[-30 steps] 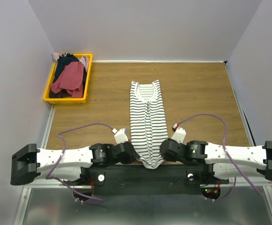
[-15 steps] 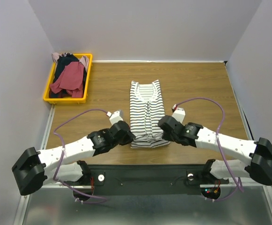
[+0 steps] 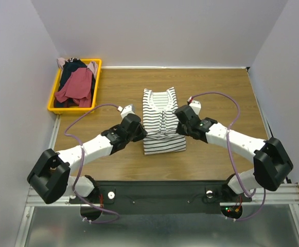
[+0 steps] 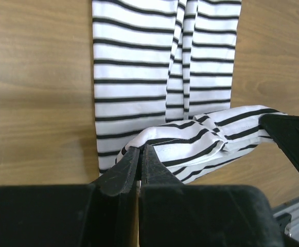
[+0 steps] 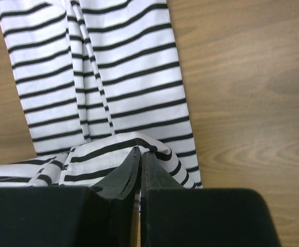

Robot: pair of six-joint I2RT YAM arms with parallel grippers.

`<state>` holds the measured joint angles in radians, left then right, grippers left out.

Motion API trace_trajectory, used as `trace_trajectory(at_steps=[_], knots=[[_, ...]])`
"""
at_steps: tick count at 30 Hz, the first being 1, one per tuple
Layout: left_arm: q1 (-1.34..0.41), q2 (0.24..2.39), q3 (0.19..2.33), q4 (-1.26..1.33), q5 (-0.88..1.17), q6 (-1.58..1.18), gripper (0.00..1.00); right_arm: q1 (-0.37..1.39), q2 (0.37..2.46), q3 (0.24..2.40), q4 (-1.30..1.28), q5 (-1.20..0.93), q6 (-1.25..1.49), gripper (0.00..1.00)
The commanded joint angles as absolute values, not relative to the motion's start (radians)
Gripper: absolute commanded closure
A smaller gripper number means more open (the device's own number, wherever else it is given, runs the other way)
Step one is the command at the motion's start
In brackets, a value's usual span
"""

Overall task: Fold and stack the tank tops
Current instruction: Fold the tank top

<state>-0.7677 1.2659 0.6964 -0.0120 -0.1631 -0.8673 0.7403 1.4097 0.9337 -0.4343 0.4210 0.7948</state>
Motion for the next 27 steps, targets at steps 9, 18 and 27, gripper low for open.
trace_trajectory(at_steps=[9,18,27], knots=[[-0.652,1.390,0.834,0.113,-0.087,-0.756,1.00,0.611,1.538,1.040,-0.267,0.334,0.700,0.99],[-0.624,1.480,0.893,0.138,-0.058,-0.742,1.00,0.584,1.617,1.084,-0.233,0.304,0.698,1.00],[-0.585,1.535,0.956,0.137,-0.051,-0.727,1.00,0.563,1.675,1.170,-0.233,0.293,0.690,1.00]])
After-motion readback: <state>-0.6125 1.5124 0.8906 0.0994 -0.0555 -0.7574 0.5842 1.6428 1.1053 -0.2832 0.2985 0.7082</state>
